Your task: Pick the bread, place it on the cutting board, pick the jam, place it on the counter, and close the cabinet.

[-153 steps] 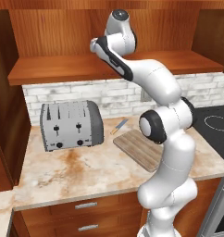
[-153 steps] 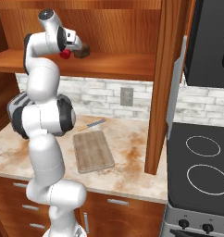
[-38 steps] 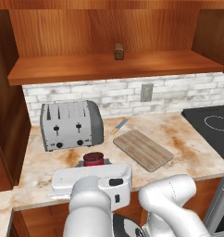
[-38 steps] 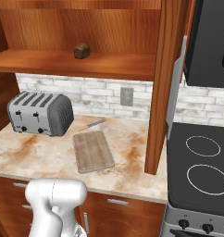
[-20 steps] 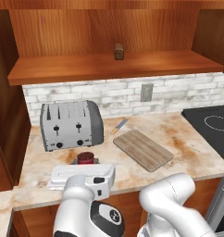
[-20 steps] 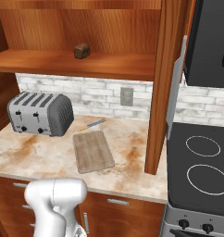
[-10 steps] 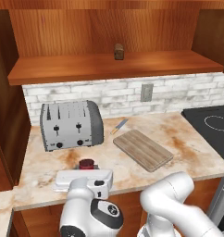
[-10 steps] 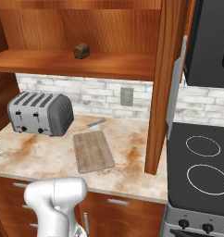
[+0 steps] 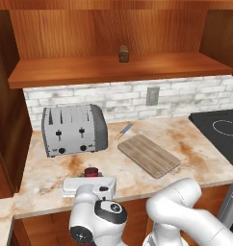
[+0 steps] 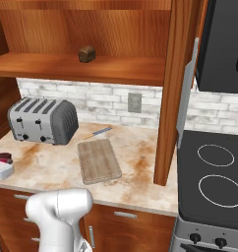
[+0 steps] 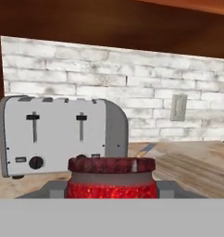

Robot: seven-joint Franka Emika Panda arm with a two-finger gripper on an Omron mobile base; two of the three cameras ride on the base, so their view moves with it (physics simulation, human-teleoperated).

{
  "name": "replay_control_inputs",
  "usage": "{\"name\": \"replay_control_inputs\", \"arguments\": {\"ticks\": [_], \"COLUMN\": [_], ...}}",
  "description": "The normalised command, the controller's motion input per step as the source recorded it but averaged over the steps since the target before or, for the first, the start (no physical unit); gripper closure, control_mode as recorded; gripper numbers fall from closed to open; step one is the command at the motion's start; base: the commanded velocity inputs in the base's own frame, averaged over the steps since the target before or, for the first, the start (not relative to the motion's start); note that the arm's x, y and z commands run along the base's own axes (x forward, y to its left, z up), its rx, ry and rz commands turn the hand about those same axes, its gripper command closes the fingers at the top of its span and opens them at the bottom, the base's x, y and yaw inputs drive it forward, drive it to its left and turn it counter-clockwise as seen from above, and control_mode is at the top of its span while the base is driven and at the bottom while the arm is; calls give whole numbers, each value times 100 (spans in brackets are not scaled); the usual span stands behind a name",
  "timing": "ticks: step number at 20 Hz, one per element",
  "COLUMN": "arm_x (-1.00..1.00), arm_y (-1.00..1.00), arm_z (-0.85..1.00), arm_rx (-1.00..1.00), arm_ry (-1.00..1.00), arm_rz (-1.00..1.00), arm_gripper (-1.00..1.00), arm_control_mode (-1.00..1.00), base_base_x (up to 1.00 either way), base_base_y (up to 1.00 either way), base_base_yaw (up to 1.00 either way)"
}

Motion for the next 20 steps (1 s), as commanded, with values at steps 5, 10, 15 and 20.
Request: {"name": "replay_control_inputs", "arguments": {"ticks": [5,10,15,20], "arm_x": [63,58,47,37], "arm_y": [3,2,3,3], "arm_z": [-29,-18,-11,-18], "arm_rx": [0,0,0,0], "arm_ry": [1,10,19,20], "arm_rz": [-2,-1,0,0], "arm_gripper": [100,100,100,100], "arm_control_mode": [-100,-100,-100,-100], "base_base_x": [0,0,0,0], "base_base_y": [0,0,0,0], "base_base_yaw": [0,0,0,0]}}
